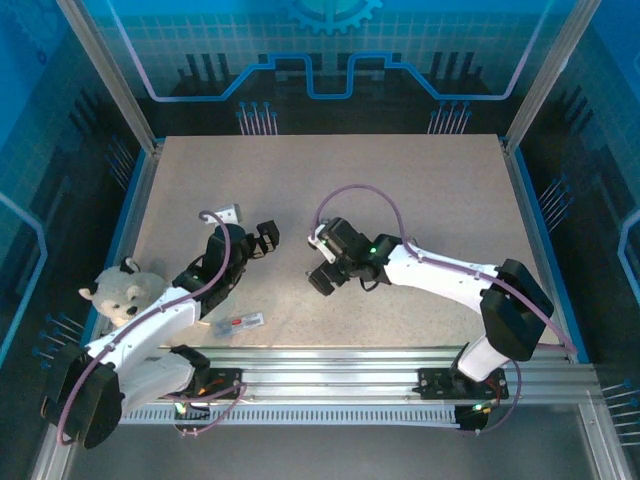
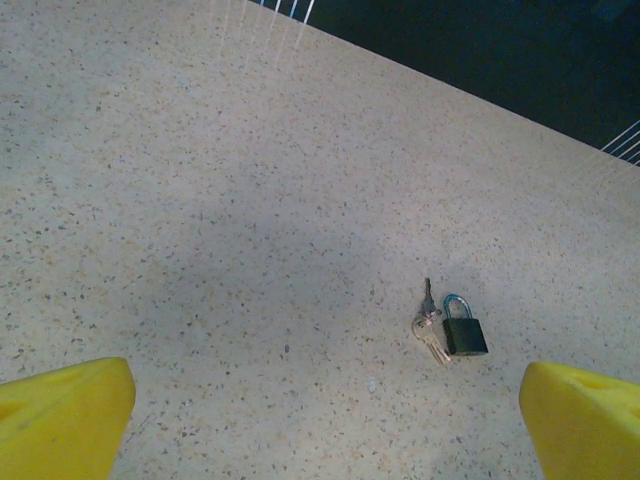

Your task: Lock with the key

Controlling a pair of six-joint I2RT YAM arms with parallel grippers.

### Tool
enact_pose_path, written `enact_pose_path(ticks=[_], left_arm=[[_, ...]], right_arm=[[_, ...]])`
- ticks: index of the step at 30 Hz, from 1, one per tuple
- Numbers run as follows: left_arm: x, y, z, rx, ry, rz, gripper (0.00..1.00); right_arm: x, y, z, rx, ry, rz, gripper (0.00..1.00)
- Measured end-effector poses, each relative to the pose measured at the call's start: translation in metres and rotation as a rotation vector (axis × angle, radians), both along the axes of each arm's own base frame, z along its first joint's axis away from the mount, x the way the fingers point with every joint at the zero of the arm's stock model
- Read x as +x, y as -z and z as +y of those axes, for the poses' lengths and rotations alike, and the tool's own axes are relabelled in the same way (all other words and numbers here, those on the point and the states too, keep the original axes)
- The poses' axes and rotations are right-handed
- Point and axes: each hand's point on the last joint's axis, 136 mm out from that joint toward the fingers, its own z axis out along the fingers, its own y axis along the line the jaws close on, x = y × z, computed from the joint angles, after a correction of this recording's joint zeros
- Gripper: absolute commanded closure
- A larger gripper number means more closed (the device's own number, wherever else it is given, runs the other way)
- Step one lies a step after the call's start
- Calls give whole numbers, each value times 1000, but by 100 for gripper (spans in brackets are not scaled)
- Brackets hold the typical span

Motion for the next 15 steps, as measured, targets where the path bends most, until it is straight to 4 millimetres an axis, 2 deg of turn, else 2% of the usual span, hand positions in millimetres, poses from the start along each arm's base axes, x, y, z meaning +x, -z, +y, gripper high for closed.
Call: enact_pose_path(ticks=[15], left_arm=[[1,-2,2,2,-12,-12,1]], right_arm=[[-5,48,4,-191,-93,109,22]])
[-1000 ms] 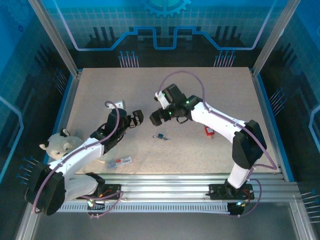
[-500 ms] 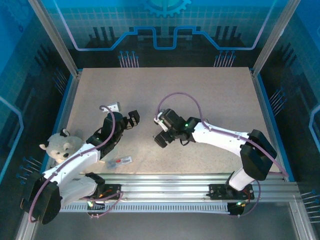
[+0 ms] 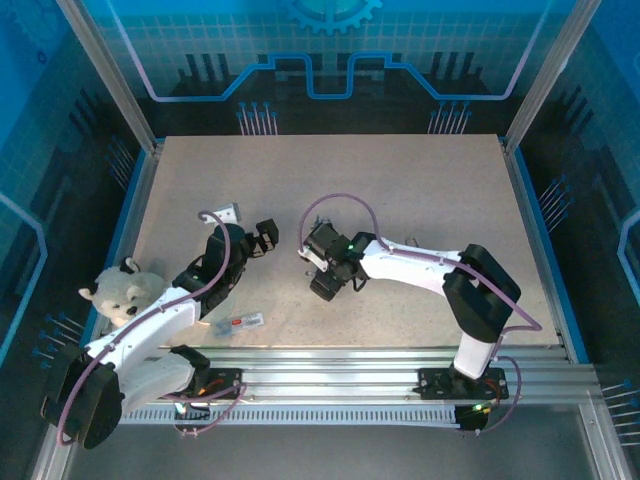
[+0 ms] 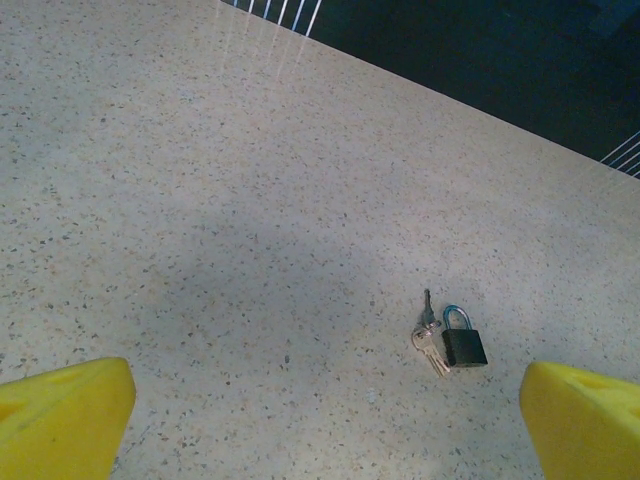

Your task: Lock with the key

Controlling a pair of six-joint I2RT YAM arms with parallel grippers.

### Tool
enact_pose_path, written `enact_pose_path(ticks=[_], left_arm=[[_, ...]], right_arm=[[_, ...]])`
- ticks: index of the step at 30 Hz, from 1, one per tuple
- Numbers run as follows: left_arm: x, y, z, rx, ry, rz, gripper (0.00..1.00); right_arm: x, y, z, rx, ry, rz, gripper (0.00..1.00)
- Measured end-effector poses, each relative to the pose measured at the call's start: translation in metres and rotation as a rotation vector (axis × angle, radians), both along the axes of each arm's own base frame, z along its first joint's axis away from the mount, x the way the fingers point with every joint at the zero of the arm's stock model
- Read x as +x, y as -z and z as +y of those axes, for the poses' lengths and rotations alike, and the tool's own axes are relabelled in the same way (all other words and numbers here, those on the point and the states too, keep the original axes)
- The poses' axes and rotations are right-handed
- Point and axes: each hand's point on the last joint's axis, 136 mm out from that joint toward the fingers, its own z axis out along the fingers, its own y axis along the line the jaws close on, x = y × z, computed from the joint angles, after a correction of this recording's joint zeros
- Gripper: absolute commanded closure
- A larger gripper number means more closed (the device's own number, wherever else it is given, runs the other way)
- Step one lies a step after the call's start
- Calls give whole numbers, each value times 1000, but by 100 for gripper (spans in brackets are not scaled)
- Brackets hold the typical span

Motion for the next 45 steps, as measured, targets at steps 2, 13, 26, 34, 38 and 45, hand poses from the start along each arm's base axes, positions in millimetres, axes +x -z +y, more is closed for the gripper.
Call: enact_pose_path(ticks=[2,13,26,34,38,45], left_arm=[[0,0,0,0,0,0,1],[0,0,1,2,-7,-4,1],[0,-1,2,3,-10,-7,1],[0,-1,2,4,-13,-7,1],[0,-1,3,5,-13,-7,1],[0,-1,3,5,-13,-7,1]], right_arm=[[-1,2,0,-12,-12,12,23],[12,5,19,5,-73,43,35],[24,11,17,-1,-83,73,40],[26,26,17,-27,-86,95,41],[27,32,17,-37,-89,103,40],[34,30,21,-29,-85,94,40]])
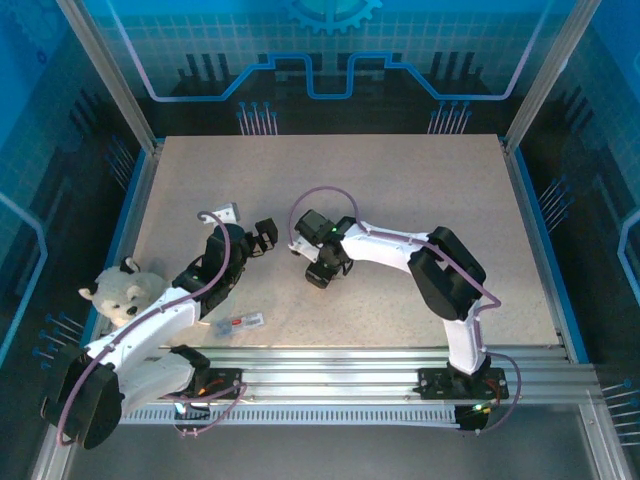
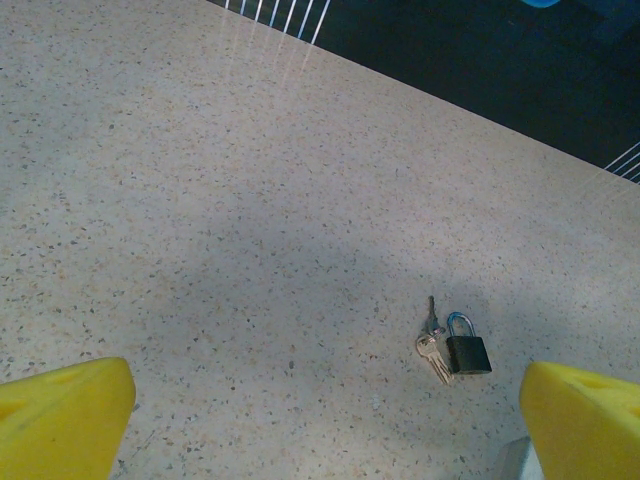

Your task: Lock with the key

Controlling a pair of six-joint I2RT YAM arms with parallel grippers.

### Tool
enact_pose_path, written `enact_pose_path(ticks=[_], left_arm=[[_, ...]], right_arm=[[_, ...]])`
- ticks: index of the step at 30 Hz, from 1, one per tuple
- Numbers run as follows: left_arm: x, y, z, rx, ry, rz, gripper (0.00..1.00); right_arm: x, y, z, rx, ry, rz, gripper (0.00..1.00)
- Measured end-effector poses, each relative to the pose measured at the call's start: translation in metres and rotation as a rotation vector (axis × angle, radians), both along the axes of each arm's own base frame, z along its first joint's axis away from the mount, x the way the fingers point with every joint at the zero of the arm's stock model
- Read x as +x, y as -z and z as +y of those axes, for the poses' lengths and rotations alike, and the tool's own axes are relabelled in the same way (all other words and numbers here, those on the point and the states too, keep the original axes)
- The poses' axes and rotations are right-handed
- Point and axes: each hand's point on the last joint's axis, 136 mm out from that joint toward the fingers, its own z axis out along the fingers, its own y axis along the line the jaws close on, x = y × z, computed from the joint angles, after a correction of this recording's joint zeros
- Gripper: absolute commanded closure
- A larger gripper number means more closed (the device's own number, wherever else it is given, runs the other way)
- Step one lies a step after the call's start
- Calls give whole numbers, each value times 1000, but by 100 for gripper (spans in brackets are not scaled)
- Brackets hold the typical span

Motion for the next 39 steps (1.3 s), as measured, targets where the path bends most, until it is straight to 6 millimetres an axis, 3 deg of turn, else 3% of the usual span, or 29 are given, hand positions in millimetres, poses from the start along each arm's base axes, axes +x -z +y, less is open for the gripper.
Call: enact_pose_path(ticks=[8,19,39], left_arm=[[0,0,0,0,0,0,1],[0,0,0,0,0,0,1],[1,-2,0,-3,0,-6,1]], right_arm=[[7,6,-7,-6,23,12,43],[1,12,-3,7,13,49,44],[2,15,-2,39,43,99,57]])
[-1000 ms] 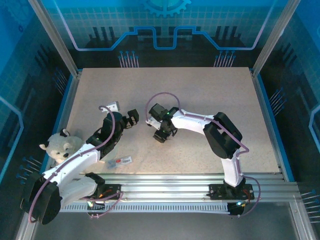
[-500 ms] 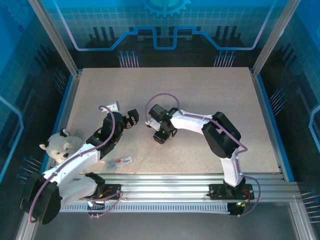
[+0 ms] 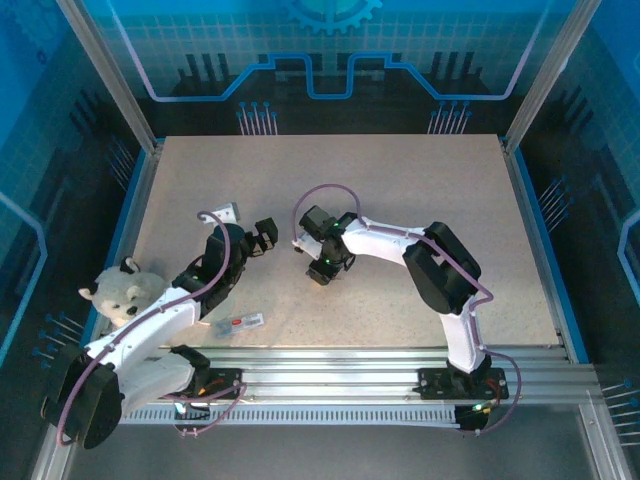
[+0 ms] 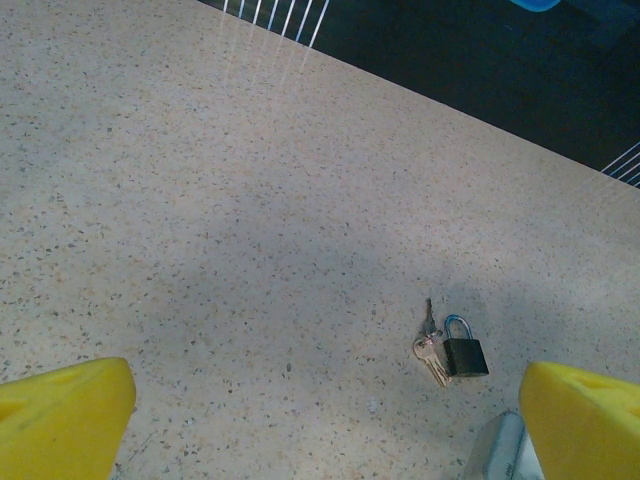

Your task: Lock with the key

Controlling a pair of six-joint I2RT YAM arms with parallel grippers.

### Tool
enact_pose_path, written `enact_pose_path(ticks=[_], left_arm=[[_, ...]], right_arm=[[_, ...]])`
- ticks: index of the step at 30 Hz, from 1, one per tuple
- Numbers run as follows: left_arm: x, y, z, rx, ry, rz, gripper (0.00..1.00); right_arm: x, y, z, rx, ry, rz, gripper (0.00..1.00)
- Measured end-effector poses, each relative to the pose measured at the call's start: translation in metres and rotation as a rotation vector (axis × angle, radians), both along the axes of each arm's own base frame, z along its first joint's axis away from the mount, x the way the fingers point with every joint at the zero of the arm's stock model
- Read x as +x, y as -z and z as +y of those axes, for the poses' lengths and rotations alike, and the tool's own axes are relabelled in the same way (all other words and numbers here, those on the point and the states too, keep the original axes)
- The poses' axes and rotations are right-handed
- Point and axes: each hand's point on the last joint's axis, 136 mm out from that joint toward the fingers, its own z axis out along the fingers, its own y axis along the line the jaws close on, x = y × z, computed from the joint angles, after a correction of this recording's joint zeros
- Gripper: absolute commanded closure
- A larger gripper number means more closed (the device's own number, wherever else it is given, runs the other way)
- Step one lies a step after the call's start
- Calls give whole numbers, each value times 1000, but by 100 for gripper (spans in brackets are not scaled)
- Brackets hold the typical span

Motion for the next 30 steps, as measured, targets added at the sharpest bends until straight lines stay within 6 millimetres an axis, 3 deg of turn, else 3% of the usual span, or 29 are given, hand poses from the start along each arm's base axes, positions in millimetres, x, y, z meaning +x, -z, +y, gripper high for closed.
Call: enact_pose_path(ticks=[21,30], left_arm=[[2,5,-1,6,1,13,1],[2,8,-1,9,1,21,1]], right_arm=[[2,-1,0,72,76,9,67],[-12,-3,4,164,101,65,68]])
